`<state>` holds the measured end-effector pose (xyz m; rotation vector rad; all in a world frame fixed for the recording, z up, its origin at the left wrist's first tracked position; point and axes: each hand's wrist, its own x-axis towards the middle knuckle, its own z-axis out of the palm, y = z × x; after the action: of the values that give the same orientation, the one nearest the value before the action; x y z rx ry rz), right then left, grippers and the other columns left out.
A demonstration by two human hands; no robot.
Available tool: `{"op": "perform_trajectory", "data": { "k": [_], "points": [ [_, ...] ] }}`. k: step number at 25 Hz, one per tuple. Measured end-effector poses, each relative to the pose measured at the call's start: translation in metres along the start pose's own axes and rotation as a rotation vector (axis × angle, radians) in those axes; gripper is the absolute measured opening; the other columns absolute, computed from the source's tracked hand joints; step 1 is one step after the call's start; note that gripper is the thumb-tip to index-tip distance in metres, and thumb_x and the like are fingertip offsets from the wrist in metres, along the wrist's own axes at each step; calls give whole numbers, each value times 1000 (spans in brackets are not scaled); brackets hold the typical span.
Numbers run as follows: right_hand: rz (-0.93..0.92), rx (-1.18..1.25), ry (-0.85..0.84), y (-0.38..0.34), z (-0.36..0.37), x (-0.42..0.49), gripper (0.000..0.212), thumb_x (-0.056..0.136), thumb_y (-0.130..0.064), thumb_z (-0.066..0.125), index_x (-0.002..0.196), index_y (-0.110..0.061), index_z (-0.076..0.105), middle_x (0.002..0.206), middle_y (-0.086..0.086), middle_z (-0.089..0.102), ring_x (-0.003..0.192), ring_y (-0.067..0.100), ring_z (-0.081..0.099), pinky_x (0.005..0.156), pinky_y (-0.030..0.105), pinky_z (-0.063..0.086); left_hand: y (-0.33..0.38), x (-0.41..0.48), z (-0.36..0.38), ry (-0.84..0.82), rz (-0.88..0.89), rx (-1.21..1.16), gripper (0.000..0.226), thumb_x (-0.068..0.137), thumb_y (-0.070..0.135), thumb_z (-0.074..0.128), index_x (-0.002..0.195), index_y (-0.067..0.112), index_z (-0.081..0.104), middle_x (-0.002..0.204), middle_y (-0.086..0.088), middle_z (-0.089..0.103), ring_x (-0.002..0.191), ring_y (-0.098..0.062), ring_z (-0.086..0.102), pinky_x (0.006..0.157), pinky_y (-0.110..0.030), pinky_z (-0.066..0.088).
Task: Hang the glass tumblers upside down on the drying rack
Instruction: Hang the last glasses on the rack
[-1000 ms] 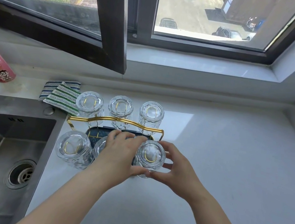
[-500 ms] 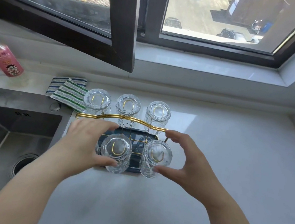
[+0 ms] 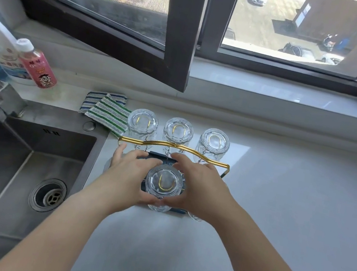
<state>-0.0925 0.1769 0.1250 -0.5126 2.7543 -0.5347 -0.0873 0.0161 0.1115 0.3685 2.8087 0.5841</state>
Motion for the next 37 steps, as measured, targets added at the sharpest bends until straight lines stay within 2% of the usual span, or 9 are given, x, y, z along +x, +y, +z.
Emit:
{"op": "perform_trajectory", "data": {
  "k": [3,9,13,18,22,24,28,33,37],
  "points": [
    [-1,62,14,3,-1,-1,90,63,-50,76,136,-25,29,131,-3,58,118,21,50,103,31,28,0,0,-1,0,-2,-43,75,69,48,70,134,32,36,140,0,38,115,3,4,113,-34,-8],
    [18,98,23,5,-1,-5,92,62,-53,76,137,-28,28,134,-6,56,121,21,45,105,31,26,0,1,0,-3,11,-19,74,69,47,71,133,32,37,133,2,44,107,2,6,113,-36,-3],
    [23,108,2,7,2,-3,93,59,-57,75,135,-29,29,133,-6,57,119,19,50,107,36,28,-5,2,4,6,14,-49,74,67,50,71,131,33,39,128,4,48,121,-4,12,113,-33,-6],
    [17,112,-13,7,1,-2,92,59,-51,78,135,-30,29,134,-6,55,118,19,52,102,35,36,-14,-1,9,44,50,-1,87,65,59,67,138,31,29,139,8,41,135,-9,20,115,-35,-7],
    [-31,149,6,-3,-4,-4,88,64,-43,79,137,-30,30,140,-8,45,126,14,44,101,32,39,-38,-21,1,277,100,-57,92,53,71,53,133,27,40,136,8,47,128,-6,28,109,-27,5],
    [-90,137,7,-14,-4,3,84,66,-43,77,136,-28,32,142,-8,42,129,14,39,102,29,34,-51,-29,-4,328,-3,-123,90,55,64,65,133,28,38,135,7,47,128,-10,30,109,-31,11],
    [-159,72,-46,-39,3,30,81,69,-40,76,136,-21,35,138,0,49,125,21,45,101,34,37,-66,-36,3,216,-214,-319,96,58,43,81,137,29,28,140,9,40,134,-19,27,110,-41,24],
    [-174,13,-101,-49,17,47,85,68,-38,77,137,-18,31,136,4,54,121,26,50,101,36,35,-73,-33,15,217,-201,-491,83,58,37,83,130,33,40,128,12,52,117,-3,45,95,-24,34],
    [-150,57,-81,-47,21,47,90,64,-42,79,137,-22,30,134,2,57,121,27,50,104,35,31,-78,-33,15,195,-213,-536,80,54,41,84,123,37,46,121,10,57,113,1,50,96,-26,39]
  ]
}}
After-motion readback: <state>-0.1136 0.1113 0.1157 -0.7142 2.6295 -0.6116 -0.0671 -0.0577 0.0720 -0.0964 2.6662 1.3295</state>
